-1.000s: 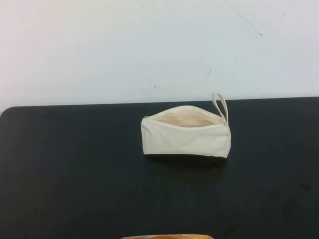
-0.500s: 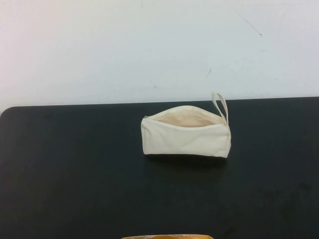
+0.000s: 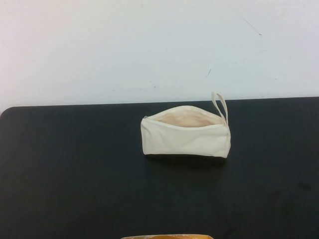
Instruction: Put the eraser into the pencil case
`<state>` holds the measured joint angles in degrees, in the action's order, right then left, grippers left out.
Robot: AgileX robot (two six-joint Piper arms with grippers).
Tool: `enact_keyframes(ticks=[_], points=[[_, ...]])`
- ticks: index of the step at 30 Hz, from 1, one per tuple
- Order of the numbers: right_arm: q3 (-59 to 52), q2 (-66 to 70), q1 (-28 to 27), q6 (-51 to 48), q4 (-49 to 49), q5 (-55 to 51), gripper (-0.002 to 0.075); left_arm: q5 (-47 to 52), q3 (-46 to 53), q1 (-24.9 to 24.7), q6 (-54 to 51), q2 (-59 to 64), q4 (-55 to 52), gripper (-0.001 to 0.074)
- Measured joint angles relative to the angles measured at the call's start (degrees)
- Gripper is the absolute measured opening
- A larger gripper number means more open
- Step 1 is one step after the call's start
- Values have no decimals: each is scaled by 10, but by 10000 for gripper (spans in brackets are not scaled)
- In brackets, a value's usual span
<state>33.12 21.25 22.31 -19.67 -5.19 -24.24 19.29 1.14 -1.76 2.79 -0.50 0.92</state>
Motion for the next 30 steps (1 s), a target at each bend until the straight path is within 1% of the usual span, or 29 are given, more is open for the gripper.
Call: enact_keyframes(ticks=[4, 8, 11, 14, 19, 23, 30], points=[[-24, -58, -54, 0, 0, 0, 0, 0, 0, 0, 0, 0, 0, -1], [-77, -109, -107, 0, 0, 1, 0, 0, 0, 0, 0, 0, 0, -1], [-127, -129, -139, 0, 0, 1, 0, 0, 0, 0, 0, 0, 0, -1], [-174, -148, -161, 0, 0, -10, 0, 0, 0, 0, 0, 0, 0, -1], [-237, -183, -186, 0, -17, -41, 0, 0, 0, 0, 0, 0, 0, -1], [-279, -203, -193, 0, -36, -70, -1, 0, 0, 0, 0, 0, 0, -1], [-308, -219, -196, 0, -42, -100, -1, 0, 0, 0, 0, 0, 0, -1]])
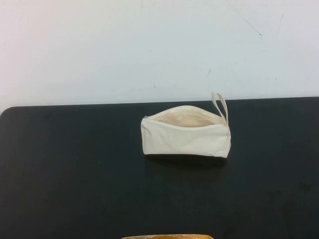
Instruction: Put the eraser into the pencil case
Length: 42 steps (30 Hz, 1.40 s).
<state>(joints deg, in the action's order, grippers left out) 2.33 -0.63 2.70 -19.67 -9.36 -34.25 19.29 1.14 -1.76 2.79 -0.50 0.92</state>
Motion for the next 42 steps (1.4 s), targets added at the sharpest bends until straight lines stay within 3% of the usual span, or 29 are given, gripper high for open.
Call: enact_keyframes(ticks=[10, 13, 15, 20, 31, 36, 42], points=[[-4, -1, -1, 28, -2, 21, -1, 0, 0, 0, 0, 0, 0, -1], [-21, -1, -1, 99, -2, 84, -1, 0, 0, 0, 0, 0, 0, -1], [-36, -2, -1, 209, -16, 142, -1, 0, 0, 0, 0, 0, 0, -1], [-38, -2, -1, 299, -27, 144, -1, 0, 0, 0, 0, 0, 0, -1], [-38, -2, -1, 312, -28, 141, -1, 0, 0, 0, 0, 0, 0, -1], [-38, -2, -1, 310, 16, 141, -1, 0, 0, 0, 0, 0, 0, -1], [-38, -2, -5, 217, 31, 141, -1, 0, 0, 0, 0, 0, 0, -2]])
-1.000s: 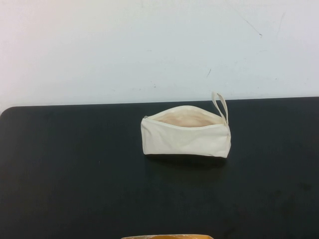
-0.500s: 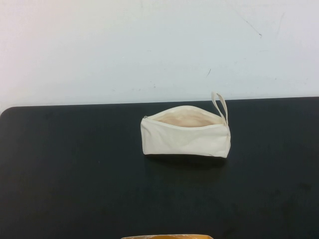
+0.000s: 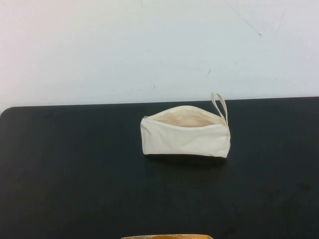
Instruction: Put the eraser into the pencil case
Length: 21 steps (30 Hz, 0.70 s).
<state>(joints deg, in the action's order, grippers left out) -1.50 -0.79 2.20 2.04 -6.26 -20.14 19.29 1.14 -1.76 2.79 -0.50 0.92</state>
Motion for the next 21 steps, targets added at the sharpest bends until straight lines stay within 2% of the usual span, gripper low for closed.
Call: enact_keyframes(ticks=[10, 21], points=[[0, 0, -83, -50, -10, 0, -1, 0, 0, 0, 0, 0, 0, -1], [0, 0, -89, -66, 19, 1, -1, 0, 0, 0, 0, 0, 0, -1]])
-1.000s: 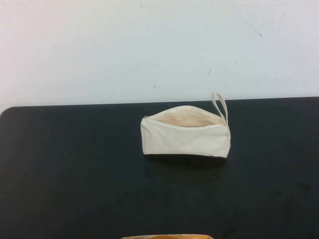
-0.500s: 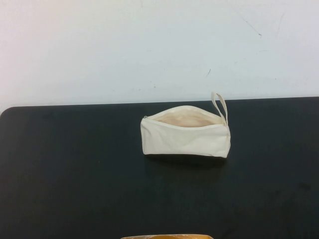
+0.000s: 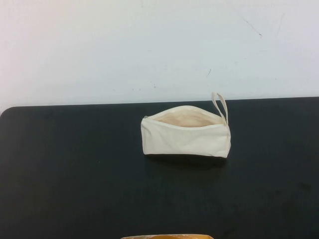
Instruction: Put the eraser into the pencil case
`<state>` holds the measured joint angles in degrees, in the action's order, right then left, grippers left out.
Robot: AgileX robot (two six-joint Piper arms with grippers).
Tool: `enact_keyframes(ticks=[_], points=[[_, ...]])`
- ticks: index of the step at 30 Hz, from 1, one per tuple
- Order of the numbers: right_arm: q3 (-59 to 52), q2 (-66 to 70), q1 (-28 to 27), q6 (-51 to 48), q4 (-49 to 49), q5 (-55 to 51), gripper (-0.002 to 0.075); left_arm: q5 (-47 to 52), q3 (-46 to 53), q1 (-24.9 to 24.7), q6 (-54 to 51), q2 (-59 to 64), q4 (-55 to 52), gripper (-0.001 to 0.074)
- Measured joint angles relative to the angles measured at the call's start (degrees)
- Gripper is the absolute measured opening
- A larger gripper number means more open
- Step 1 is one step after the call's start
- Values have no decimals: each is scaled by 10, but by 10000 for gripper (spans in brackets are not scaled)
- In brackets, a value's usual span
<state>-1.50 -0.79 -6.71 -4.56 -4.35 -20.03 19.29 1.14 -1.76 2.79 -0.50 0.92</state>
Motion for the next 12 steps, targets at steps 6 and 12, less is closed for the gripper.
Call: enact_keyframes(ticks=[6, 12], points=[[0, 0, 0, 0, 15, 0, -1, 0, 0, 0, 0, 0, 0, -1], [0, 0, 0, 0, 36, 1, -1, 0, 0, 0, 0, 0, 0, -1]])
